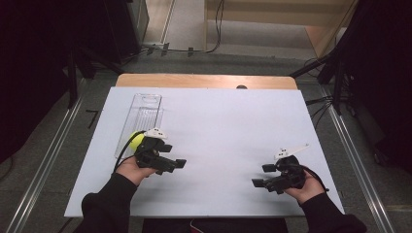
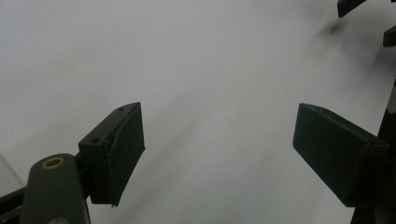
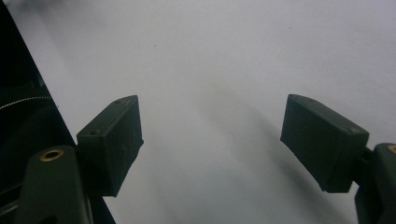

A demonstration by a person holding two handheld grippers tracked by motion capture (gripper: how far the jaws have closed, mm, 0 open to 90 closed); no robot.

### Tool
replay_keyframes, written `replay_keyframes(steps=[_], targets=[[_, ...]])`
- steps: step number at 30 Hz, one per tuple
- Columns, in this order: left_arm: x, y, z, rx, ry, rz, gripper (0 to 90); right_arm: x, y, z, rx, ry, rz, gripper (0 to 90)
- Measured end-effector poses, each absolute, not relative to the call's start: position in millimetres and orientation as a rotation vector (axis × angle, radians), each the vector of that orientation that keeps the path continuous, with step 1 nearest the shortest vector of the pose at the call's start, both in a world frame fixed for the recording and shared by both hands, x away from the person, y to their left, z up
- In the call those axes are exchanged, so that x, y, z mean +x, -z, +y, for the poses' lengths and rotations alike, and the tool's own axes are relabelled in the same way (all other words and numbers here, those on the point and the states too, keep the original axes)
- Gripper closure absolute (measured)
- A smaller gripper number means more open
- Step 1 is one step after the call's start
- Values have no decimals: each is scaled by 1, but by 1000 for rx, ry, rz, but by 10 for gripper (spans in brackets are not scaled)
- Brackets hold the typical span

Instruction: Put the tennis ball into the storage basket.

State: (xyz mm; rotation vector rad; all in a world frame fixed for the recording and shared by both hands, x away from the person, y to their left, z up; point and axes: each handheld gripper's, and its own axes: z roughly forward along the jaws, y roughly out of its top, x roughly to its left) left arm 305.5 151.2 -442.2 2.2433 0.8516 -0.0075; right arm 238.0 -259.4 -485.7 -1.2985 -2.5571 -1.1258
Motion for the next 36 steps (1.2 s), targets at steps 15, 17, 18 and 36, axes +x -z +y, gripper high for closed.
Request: replay_keyframes(steps=[15,17,18,36], targets=[[295,452,158,2237,28,820,174,238,486,-260,-1309,1126,-2555,186],[294,453,158,2238,32,816,174,238,486,-260,-1309,1126,-2555,186],[293,453,159,2240,28,813,174,238,486,-260,-1310,1126,-2557,186],[281,458,167,2213,50,803,174,238,486,-261,-1327,1126,-2552,186]])
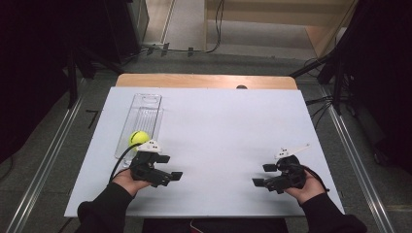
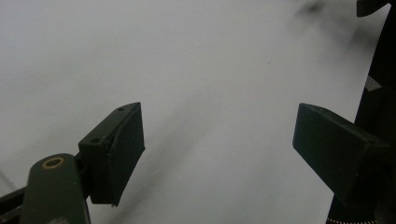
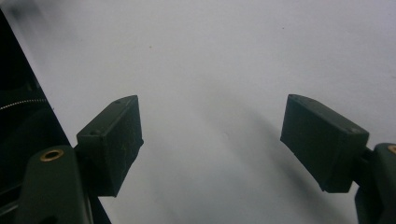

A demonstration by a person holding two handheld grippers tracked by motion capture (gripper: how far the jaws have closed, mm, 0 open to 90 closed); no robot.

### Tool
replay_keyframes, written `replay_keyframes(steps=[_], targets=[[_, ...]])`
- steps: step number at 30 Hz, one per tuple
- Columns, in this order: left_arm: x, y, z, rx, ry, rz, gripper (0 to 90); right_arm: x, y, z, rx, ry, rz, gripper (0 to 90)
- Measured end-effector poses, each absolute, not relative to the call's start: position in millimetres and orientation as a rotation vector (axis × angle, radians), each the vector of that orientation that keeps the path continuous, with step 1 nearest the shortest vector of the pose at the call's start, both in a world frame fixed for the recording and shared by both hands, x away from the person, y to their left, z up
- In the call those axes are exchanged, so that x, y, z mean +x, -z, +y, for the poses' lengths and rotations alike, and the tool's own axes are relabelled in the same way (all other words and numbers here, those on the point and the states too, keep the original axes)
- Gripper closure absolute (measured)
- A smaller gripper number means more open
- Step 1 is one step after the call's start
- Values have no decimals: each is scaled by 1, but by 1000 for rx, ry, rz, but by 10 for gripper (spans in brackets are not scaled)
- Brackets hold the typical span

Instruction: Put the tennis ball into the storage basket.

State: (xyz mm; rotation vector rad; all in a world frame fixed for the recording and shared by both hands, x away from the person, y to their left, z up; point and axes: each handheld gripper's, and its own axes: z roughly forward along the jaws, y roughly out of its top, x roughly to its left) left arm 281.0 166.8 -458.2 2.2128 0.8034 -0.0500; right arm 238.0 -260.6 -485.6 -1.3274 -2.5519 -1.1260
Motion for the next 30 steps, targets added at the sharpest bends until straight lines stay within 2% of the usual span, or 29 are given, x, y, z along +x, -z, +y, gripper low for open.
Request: replay_keyframes(steps=[30], targets=[[270,460,177,2219,60,789,174,239,486,-262,-1334,1120,-2545,186]])
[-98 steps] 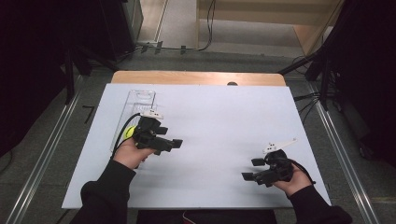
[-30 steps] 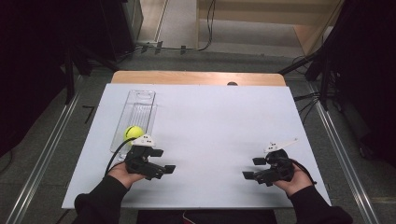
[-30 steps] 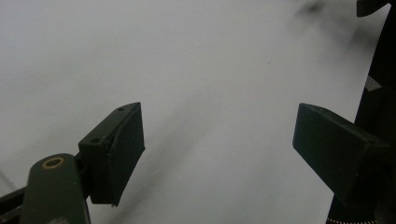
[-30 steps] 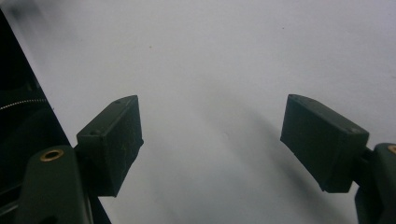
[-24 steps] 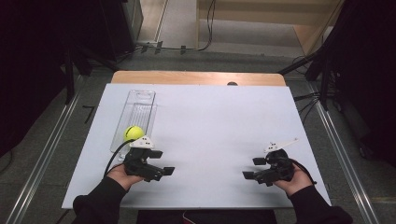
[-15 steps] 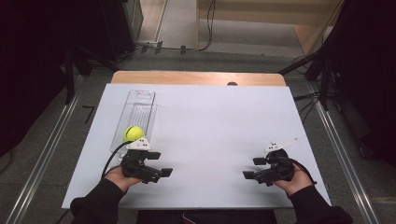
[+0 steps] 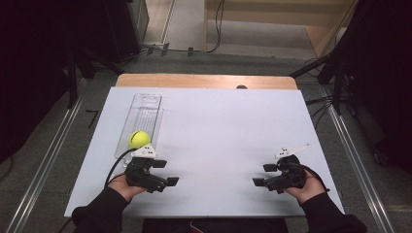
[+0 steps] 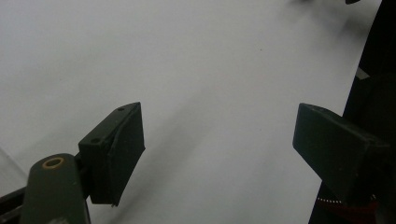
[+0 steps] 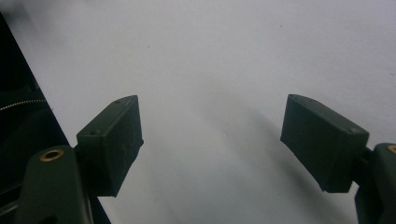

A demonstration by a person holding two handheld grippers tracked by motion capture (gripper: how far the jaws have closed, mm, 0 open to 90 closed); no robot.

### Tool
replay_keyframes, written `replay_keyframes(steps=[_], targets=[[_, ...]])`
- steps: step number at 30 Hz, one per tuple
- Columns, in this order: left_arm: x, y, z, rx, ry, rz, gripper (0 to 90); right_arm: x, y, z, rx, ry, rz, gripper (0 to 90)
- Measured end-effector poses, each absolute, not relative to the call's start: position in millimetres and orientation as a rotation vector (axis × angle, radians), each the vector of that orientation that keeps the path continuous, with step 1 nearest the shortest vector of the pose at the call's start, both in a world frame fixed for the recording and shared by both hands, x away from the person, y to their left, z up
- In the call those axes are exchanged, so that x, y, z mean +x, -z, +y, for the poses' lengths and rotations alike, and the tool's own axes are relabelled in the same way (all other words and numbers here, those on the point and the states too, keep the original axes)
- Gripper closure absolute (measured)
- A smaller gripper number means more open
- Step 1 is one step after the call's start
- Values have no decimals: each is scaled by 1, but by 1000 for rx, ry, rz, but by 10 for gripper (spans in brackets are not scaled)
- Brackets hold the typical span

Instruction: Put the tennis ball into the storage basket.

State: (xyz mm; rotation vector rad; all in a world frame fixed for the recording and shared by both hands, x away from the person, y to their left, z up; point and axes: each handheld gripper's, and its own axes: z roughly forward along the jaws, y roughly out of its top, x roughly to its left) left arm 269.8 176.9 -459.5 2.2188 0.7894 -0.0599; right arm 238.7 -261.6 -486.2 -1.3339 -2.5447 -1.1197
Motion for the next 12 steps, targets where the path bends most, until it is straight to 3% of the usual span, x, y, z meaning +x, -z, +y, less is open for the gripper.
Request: replay_keyframes(steps=[12], targets=[[269,460,175,2222,62,785,174,239,486,-262,-1337,1113,-2546,186]])
